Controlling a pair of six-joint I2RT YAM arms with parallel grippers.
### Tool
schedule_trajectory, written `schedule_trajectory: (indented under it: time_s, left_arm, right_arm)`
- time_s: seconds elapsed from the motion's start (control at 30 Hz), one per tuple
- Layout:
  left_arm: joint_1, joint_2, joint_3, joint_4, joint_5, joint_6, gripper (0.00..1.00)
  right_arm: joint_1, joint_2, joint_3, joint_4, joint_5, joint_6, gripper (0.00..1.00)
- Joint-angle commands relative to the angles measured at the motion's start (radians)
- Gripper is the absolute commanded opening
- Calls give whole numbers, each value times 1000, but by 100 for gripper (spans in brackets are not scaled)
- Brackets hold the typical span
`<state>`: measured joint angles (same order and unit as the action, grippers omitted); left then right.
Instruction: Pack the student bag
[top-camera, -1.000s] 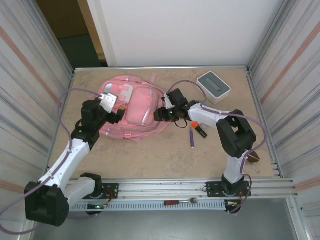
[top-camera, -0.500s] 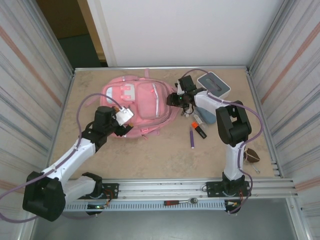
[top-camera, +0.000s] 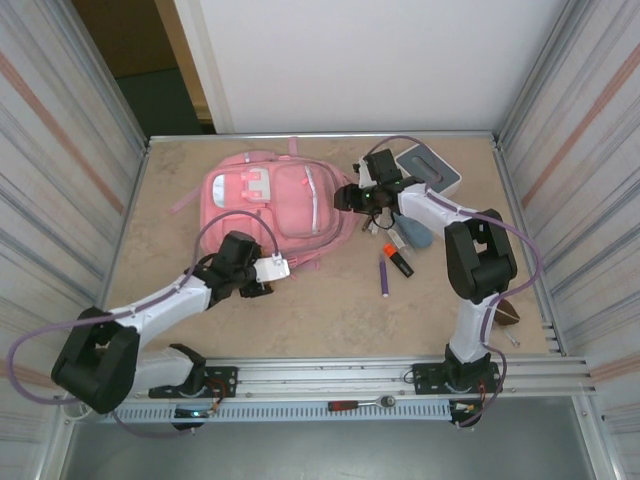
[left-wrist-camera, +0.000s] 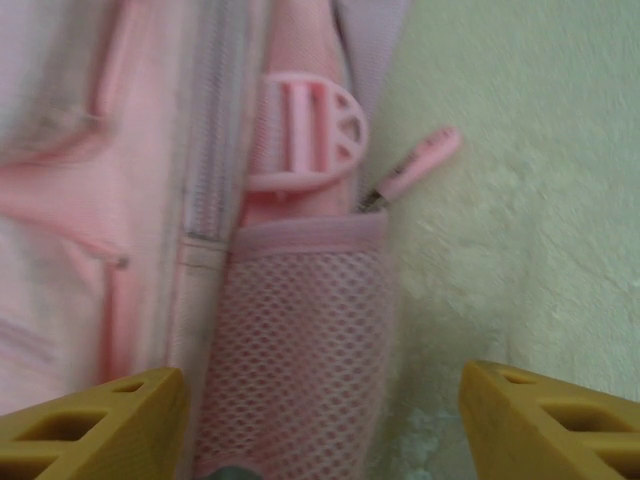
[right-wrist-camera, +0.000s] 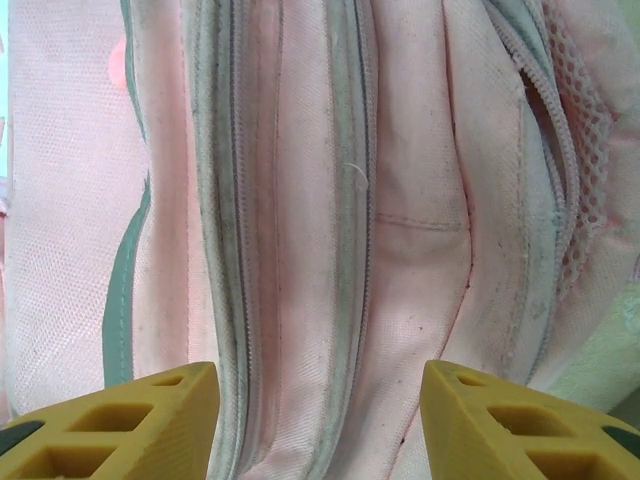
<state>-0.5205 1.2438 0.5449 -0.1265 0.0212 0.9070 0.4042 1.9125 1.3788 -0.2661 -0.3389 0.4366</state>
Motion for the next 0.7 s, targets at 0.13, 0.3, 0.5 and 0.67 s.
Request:
schedule_trajectory:
  time_s: [0.13, 0.3, 0.5, 0.67]
  left_arm:
    - [-6, 107, -8, 46, -117, 37, 65]
    - [-7, 151, -7, 112, -211, 50, 52]
    - [-8, 155, -19, 168, -244, 57, 33]
    - [-7, 145, -20, 177, -230, 45, 18]
  right_arm:
    - [-28, -15, -33, 28, -71, 31, 54]
    - [-27, -25, -52, 50, -98, 47, 54]
    - [-23, -72, -83, 47, -109, 46, 56]
    - [-20, -155, -136, 46, -74, 29, 58]
